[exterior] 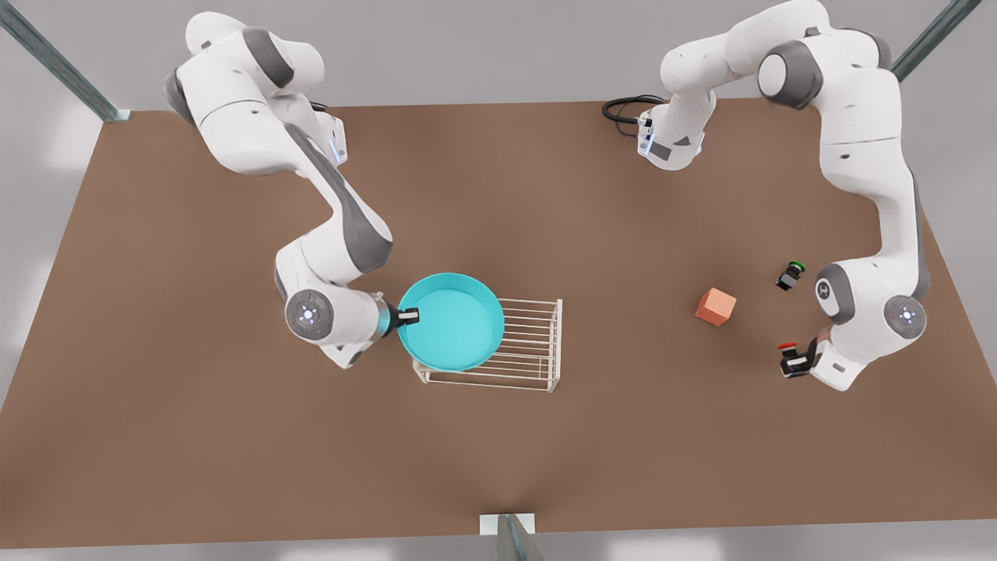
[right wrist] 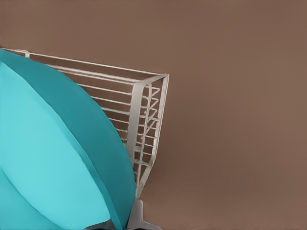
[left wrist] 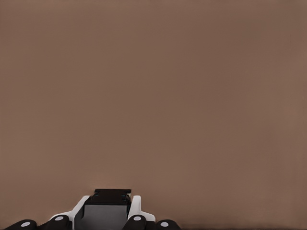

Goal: Place the plate on the shelf with right arm and place the red button switch in the plate with left arm

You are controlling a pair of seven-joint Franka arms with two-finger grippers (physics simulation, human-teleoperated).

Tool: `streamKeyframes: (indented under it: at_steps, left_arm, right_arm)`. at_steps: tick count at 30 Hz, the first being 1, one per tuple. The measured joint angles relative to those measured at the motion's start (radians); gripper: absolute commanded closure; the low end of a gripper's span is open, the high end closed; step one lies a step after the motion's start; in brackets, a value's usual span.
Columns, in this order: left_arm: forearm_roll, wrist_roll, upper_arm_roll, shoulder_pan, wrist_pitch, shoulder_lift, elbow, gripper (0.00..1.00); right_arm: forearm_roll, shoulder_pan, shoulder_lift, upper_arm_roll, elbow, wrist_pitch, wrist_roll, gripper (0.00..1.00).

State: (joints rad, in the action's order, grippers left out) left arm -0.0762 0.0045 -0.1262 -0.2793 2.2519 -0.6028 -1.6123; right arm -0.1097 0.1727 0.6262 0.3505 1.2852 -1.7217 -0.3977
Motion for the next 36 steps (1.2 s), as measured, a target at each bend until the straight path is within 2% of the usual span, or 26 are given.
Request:
streamKeyframes:
  at_steps: [8,9,10,16,21,23,27,28,30,31,36]
  left_arm:
    - [0.002,-0.102,-0.18,0.003,-0.213,0.108,0.095,0.64]
    - [0.0,-0.12,-0.209,0.004,-0.235,0.124,0.096,0.64]
    - [0.0,-0.138,-0.232,0.01,-0.254,0.138,0.096,0.64]
    - [-0.001,-0.281,-0.273,0.154,-0.346,0.176,0.097,0.64]
    - [0.002,-0.449,-0.275,0.321,-0.382,0.152,0.164,0.64]
    - [0.003,-0.524,-0.275,0.378,-0.385,0.094,0.244,0.64]
    - [0.004,-0.685,-0.274,0.45,-0.336,0.032,0.307,0.64]
    - [0.004,-0.726,-0.273,0.47,-0.318,0.025,0.309,0.64]
    - [0.002,-0.806,-0.271,0.508,-0.285,0.001,0.327,0.64]
    - [-0.007,-0.846,-0.27,0.529,-0.271,-0.022,0.35,0.63]
    - [-0.083,-1.043,-0.267,0.634,-0.172,-0.107,0.379,0.63]
  right_arm:
    - [0.022,0.123,0.054,-0.007,-0.004,-0.137,-0.258,0.8]
    - [0.026,0.125,0.056,-0.007,-0.004,-0.148,-0.285,0.69]
    - [0.03,0.126,0.057,-0.007,-0.004,-0.156,-0.311,0.0]
    - [0.047,0.114,0.051,-0.01,-0.005,-0.181,-0.444,0.0]
    - [0.012,0.072,-0.083,-0.011,-0.008,-0.139,-0.526,0.0]
    - [-0.001,-0.002,-0.132,-0.012,-0.016,-0.081,-0.528,0.0]
    - [0.114,-0.278,-0.163,-0.012,-0.021,0.059,-0.378,0.0]
    - [0.132,-0.306,-0.165,-0.027,-0.017,0.082,-0.332,0.0]
    - [0.126,-0.194,-0.167,-0.214,-0.005,0.108,-0.236,0.0]
    - [0.117,-0.171,-0.163,-0.263,-0.004,0.116,-0.191,0.0]
    - [0.097,-0.136,-0.157,-0.306,-0.018,0.133,0.0,0.0]
